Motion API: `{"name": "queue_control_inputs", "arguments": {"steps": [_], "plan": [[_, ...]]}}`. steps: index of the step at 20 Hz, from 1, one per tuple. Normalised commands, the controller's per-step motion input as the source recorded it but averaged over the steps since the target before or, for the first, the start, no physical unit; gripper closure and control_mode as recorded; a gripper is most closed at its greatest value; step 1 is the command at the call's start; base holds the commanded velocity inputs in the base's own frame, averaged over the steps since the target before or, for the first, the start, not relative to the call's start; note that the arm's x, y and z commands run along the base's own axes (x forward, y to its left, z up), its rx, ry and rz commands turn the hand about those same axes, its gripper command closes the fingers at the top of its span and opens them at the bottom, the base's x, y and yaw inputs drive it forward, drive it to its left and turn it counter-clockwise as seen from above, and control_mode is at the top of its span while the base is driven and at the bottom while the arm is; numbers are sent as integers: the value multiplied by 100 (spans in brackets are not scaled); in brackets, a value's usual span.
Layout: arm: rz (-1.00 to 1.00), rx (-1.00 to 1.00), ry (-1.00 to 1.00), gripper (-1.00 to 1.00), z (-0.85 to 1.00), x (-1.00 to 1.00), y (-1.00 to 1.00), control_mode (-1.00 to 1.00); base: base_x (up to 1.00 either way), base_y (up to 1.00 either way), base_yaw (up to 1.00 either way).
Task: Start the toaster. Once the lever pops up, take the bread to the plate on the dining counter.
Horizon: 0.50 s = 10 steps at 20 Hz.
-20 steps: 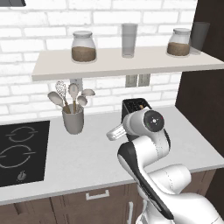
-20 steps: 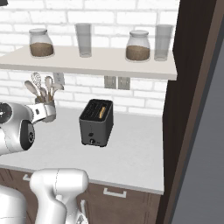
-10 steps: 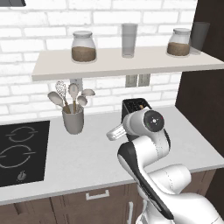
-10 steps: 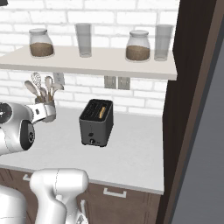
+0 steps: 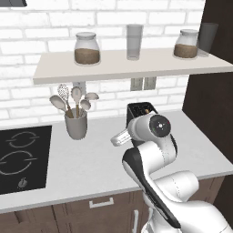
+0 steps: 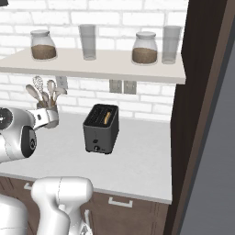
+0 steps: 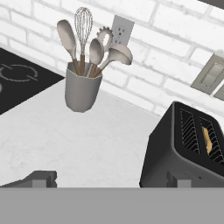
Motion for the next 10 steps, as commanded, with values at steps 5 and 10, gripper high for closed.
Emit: {"name": "queue_control_inputs", "arguments": {"steps": [5, 10], "plan": [[0, 0, 0, -100, 0, 0, 0, -100, 0, 0, 0], [0, 0, 0, -100, 0, 0, 0, -100, 0, 0, 0]]}}
